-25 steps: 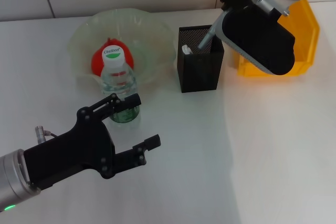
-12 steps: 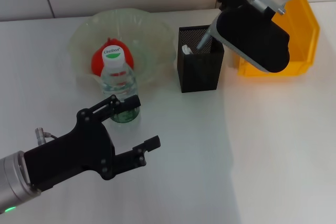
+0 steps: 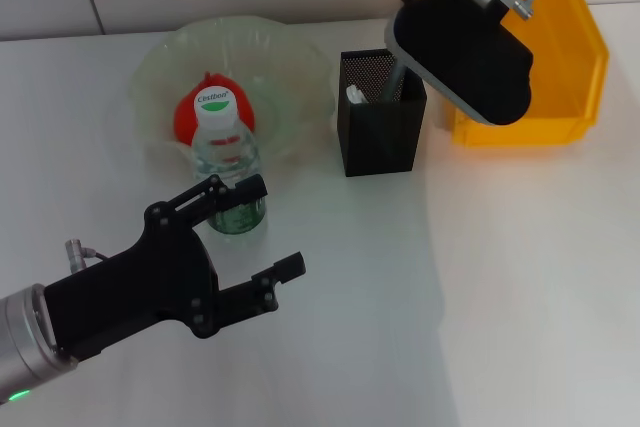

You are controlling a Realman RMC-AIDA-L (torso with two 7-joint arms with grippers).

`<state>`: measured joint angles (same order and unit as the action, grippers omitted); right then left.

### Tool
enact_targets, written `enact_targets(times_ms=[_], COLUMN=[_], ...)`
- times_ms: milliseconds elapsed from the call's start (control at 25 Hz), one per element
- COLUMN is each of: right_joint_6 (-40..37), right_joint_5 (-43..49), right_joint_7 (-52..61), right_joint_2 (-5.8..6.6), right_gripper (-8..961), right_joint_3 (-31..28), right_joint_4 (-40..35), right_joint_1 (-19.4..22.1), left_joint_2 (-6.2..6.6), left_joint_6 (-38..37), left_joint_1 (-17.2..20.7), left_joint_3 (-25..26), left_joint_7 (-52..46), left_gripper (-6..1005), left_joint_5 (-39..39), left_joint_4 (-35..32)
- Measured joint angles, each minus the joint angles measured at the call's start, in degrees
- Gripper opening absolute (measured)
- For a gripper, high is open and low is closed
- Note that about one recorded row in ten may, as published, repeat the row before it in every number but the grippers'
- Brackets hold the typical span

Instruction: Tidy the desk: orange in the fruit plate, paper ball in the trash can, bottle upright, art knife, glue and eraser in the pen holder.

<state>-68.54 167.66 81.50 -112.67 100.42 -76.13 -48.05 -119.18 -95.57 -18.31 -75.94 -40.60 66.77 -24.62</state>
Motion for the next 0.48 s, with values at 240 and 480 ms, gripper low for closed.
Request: enact_targets(times_ms=[240,480], right_joint_6=[-0.7,-2.5], right_joint_5=[-0.2,-5.4], right_joint_7=[7.1,15.3], right_joint_2=[-0.44,-2.11], right_gripper=[403,402], right_joint_3=[-5.2,-23.1], right_joint_4=[-5.2,-15.0], right_joint_1=[-0.6,1.1], left_joint_2=[0.00,0.33], left_joint_6=[-0.1,-1.7], left_joint_1=[-0.1,0.2], left_joint_3=[0.0,0.2], left_joint_7=[0.0,0.0], left_gripper=[785,785], left_joint_5=[0.0,0.0], left_joint_4=[-0.2,-0.4])
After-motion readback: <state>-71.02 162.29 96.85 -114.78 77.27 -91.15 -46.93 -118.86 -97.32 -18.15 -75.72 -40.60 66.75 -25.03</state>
